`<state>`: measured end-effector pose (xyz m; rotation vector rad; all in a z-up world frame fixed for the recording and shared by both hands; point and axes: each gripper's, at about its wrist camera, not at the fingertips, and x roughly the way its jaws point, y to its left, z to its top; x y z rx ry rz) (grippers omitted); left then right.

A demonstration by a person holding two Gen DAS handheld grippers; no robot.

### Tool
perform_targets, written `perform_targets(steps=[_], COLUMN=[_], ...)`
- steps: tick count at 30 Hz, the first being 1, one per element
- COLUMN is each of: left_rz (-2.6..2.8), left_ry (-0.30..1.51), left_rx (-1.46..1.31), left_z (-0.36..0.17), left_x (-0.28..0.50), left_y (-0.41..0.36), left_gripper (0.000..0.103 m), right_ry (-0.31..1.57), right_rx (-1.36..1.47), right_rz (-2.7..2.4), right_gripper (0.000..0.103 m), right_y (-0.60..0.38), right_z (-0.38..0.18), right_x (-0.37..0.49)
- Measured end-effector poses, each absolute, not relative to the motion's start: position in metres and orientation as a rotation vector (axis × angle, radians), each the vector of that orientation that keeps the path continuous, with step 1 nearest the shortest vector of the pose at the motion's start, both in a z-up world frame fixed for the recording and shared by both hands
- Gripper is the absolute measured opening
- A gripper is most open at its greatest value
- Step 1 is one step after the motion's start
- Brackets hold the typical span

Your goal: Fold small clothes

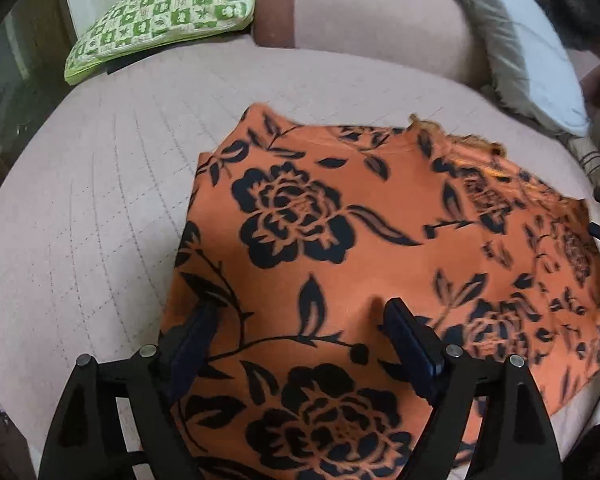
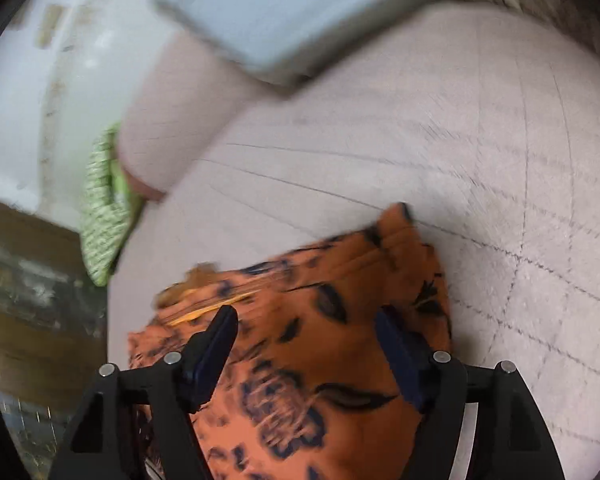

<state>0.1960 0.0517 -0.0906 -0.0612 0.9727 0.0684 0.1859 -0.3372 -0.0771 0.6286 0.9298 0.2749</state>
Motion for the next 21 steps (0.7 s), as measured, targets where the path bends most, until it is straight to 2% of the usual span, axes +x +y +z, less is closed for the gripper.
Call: perform_targets(steps=[4,11,21], left_rz=[0.068,0.034,0.002], left_ry=[0.973,0.948,0.918], left_rx=[-0.098,-0.092,-0.072], left_z=[-0.08,-0.062,-0.049], left_x=[0.182,0.155,0.119], left_y=[0.049,0.031,0.009], left_gripper=[0.085,0.085,0.085], right_ry=[0.917,1.081,1.063], right_rx=[0.538,0.428,0.713], right_rz=[0.23,0.143,0.269], right_gripper=[0.075,0.075,0.077], right_y=[-0.345,-0.366,-0.364], right_z=[-0.062,-0.103,-0.123], right_x=[0.131,0.037,0.037])
